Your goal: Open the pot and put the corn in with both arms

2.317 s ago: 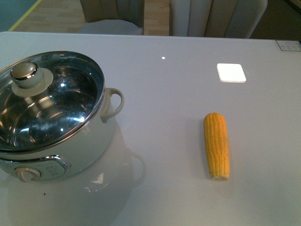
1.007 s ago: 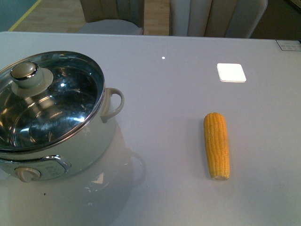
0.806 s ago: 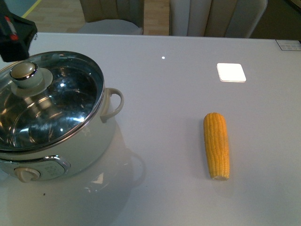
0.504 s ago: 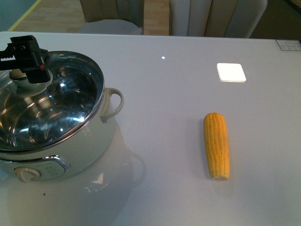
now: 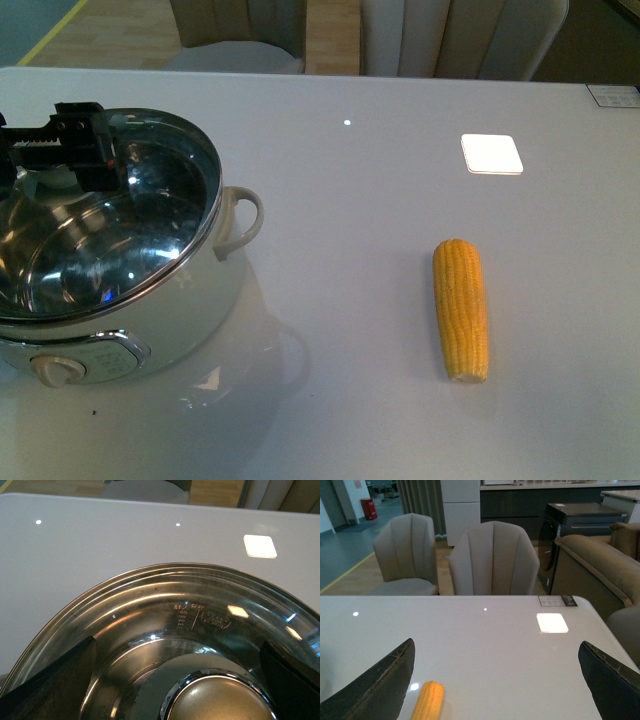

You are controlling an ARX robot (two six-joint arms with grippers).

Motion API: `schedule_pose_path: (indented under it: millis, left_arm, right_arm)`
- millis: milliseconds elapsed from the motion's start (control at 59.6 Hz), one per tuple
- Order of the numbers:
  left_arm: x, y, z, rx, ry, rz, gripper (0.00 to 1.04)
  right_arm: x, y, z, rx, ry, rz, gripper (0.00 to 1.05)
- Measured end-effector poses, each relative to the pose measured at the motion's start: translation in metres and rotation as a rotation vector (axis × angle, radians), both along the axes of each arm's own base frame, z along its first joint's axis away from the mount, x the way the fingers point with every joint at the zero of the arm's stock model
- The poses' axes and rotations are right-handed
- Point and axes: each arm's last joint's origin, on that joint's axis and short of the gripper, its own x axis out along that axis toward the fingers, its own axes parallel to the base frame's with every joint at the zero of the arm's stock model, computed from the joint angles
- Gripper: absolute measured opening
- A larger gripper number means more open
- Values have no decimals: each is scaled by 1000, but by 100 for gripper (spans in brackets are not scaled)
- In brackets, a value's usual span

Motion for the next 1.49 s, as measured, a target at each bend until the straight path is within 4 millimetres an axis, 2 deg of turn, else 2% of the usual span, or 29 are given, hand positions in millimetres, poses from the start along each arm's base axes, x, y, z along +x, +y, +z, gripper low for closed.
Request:
schedule_pose_path:
  millis: [84,218,436,554,839,1108,1343,1494]
  left_arm:
    - [0,-2,0,8,5,2,97]
    - [1,-5,0,15,7,-5,89]
    - [1,-12,0,9,19,-18,56]
    - [1,-15,1,-6,24,3,42]
    - [0,-22,3,-15,25,49,42]
    - [1,-20,16,-25,36,62,42]
    - [12,-12,56,-46,-65,75,42]
    - [19,4,82,-50,-147,93,42]
  right_arm:
    - [0,0,0,0,0,0,96]
    - [0,0,0,0,0,0,96]
    - [0,0,0,0,0,0,96]
    - [0,0,0,0,0,0,96]
    - [0,0,0,0,0,0,96]
    - [0,0,0,0,0,0,96]
    - [0,0,0,0,0,0,96]
    - [0,0,0,0,0,0,96]
